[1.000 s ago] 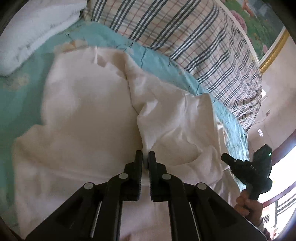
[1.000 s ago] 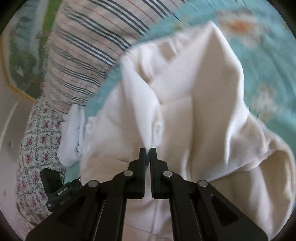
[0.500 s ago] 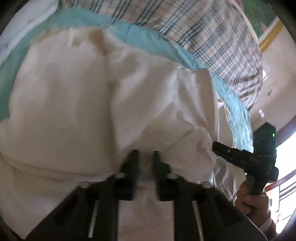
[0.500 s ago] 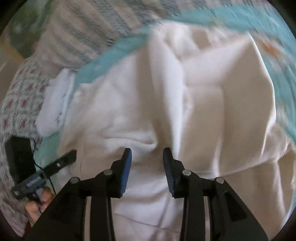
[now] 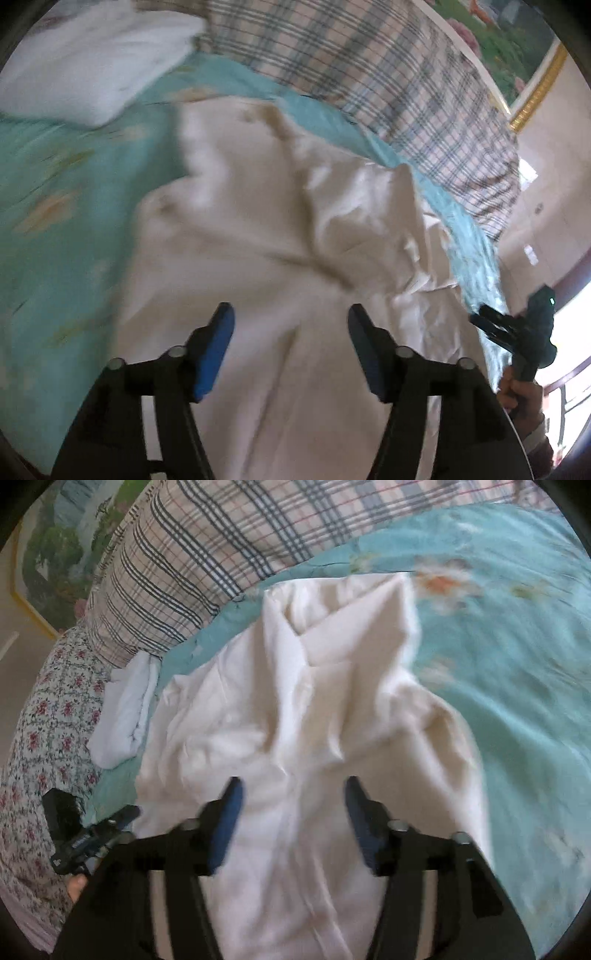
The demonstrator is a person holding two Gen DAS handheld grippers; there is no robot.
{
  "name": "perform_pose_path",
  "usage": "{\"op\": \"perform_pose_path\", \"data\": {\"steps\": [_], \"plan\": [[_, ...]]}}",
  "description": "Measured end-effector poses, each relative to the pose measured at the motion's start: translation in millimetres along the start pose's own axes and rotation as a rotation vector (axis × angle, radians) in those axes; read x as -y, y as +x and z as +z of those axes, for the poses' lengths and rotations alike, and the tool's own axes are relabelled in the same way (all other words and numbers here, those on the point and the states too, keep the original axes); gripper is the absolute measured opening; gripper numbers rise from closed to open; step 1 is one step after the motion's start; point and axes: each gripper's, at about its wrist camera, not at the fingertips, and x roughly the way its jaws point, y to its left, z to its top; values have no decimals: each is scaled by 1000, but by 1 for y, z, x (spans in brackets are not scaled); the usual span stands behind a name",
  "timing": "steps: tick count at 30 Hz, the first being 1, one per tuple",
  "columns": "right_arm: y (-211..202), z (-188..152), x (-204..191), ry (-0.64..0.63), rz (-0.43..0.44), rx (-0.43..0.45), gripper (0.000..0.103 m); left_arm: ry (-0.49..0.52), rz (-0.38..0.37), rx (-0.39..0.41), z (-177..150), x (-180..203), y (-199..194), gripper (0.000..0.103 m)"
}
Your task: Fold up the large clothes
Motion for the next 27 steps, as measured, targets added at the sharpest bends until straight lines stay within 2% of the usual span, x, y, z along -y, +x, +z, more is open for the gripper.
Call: {"op": "perform_pose_path", "data": {"steps": [1,3,6,12,15,18,20,22,24,26,27], "plan": [[-9,-9,6,0,-25,-8,61,-17,21,-6,-9,-8,-10,72],[-22,-24,17,8,-60,-18,61,-54,53,-9,-24,-24,-27,76],[-46,-45,32,24,-87,-2,61,-101,78,-4,-43,-42,-48,76],[-86,-70,59,65,-149,31,61,-142,123,-51,-73,-72,-69,80],[-95,-84,74,102,-149,7,61,-183,55,-97,-85,-80,-67,81],[-99,-102,83,131,-83,-24,61,-215,-37,-90,-105,-79,-77,82],[-99,-113,80,127,-28,-41,61,-255,-136,-99,-121,-77,-80,82],[-97,-122,75,143,78,-54,61,-287,-199,-87,-136,-70,-81,80],[-91,-131,69,149,164,-71,61,-293,-216,-65,-146,-61,-82,80],[-85,-138,59,124,167,-63,62,-277,-208,-40,-152,-50,-80,72],[-82,-140,56,124,165,-55,62,-276,-209,-40,-154,-46,-77,60]]}}
